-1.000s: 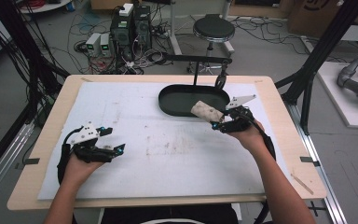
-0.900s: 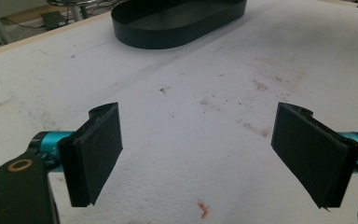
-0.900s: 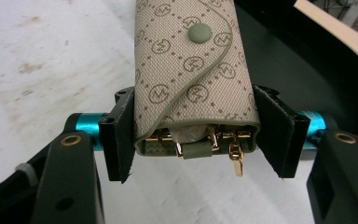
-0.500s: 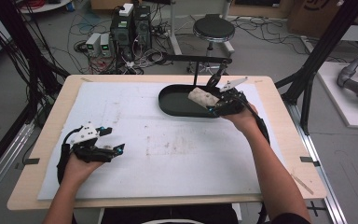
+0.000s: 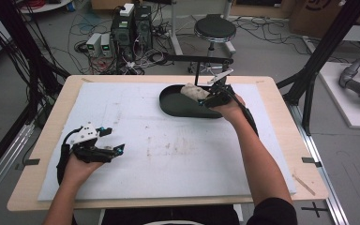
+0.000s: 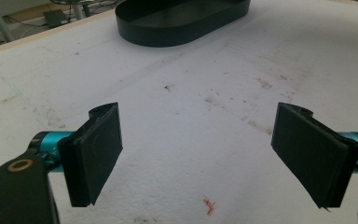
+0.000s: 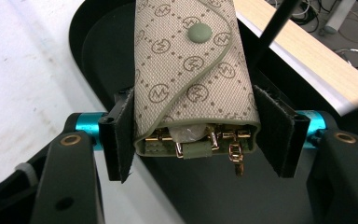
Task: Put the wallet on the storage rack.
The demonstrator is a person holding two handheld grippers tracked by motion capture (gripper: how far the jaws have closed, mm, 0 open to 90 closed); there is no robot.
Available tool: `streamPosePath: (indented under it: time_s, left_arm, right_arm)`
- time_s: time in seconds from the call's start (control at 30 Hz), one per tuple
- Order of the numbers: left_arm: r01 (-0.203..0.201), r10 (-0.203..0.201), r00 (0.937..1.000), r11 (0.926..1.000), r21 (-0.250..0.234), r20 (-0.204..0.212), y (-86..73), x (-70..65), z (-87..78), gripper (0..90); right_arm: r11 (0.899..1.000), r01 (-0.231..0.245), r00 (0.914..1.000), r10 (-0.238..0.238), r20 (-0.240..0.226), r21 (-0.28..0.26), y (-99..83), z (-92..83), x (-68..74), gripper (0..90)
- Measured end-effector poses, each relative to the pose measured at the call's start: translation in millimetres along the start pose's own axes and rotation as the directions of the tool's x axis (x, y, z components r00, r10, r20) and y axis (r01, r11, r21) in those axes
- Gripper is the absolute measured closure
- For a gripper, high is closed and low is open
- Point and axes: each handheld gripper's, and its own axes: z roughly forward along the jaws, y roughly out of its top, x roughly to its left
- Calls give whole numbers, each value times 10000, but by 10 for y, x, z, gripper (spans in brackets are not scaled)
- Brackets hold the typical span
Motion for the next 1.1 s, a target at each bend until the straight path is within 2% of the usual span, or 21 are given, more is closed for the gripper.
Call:
streamPosePath:
  time_s: [0.2,0.3,0.43,0.6,0.7,0.8,0.93,1.0,1.1]
  left_arm:
    - [25,-25,10000,10000,37,25,-7,5,5,162]
    - [23,-23,10000,10000,35,19,-9,4,6,162]
    - [5,-6,10000,10000,40,27,-9,7,6,162]
    - [16,-16,10000,10000,52,26,-9,4,10,162]
    - [30,-30,10000,10000,59,18,-9,0,11,162]
    - [36,-36,10000,10000,49,14,-9,0,11,162]
    - [-1,1,10000,10000,86,66,-9,-2,17,162]
    - [24,-25,10000,10000,66,68,-8,-8,19,162]
    - [12,-13,10000,10000,51,79,-7,-5,15,162]
  right_arm:
    - [9976,20,10000,-19,-14,697,-52,290,8,369]
    - [9938,-76,10000,72,44,1106,-77,383,24,370]
    - [9905,41,10000,-44,19,1377,-105,464,21,369]
    - [9907,-103,9999,112,-59,1355,-119,484,4,362]
    - [9889,-457,9988,476,-100,1412,-134,489,-10,344]
    - [9880,-555,9984,564,-19,1444,-140,482,-20,325]
    - [9909,-814,9967,810,75,1075,-124,419,-41,256]
    - [9908,-1014,9948,1007,123,896,-107,360,-38,253]
    - [9927,-964,9953,961,80,723,-97,290,-52,234]
